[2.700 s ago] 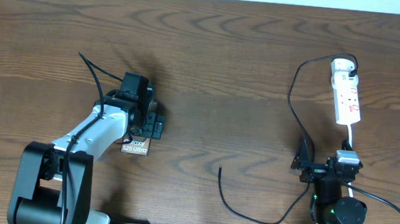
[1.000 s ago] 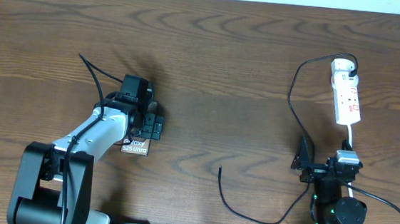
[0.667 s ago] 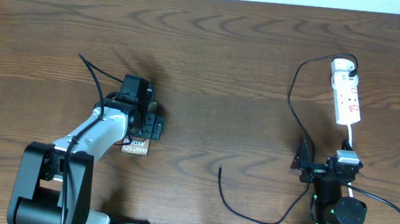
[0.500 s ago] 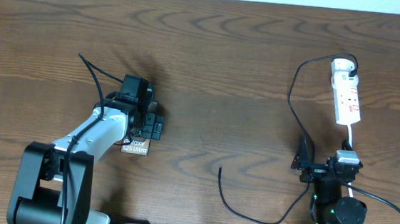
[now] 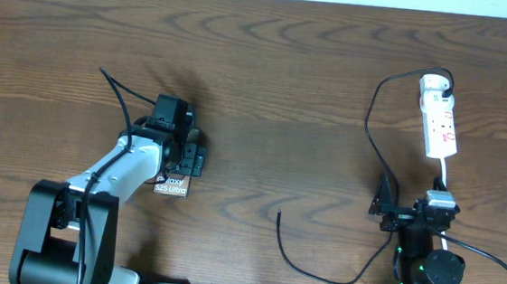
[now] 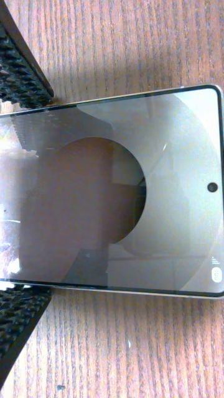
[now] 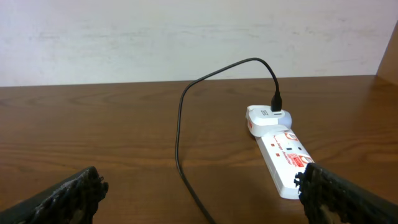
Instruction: Plug charger to phone and switch on socket
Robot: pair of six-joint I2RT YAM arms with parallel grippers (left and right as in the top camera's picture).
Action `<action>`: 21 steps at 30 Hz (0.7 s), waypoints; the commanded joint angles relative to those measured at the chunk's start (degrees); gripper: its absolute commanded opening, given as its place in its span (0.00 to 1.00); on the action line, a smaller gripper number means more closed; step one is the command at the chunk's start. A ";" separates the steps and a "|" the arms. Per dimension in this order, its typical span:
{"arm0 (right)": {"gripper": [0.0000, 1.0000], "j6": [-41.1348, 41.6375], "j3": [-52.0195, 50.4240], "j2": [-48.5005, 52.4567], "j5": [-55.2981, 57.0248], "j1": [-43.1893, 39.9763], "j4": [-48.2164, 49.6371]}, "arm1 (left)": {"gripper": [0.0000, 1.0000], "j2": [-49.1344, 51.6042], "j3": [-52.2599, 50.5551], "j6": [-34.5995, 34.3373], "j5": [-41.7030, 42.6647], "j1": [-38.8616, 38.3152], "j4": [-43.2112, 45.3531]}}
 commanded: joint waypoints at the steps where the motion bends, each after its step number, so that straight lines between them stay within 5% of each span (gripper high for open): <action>1: 0.99 0.76 -0.07 -0.31 0.09 0.66 -0.28 | 0.88 0.74 -1.38 0.35 -0.63 -0.02 -0.33; 21: 0.99 0.76 -0.07 -0.31 0.09 0.66 -0.28 | 0.78 0.74 -1.38 0.35 -0.66 -0.02 -0.31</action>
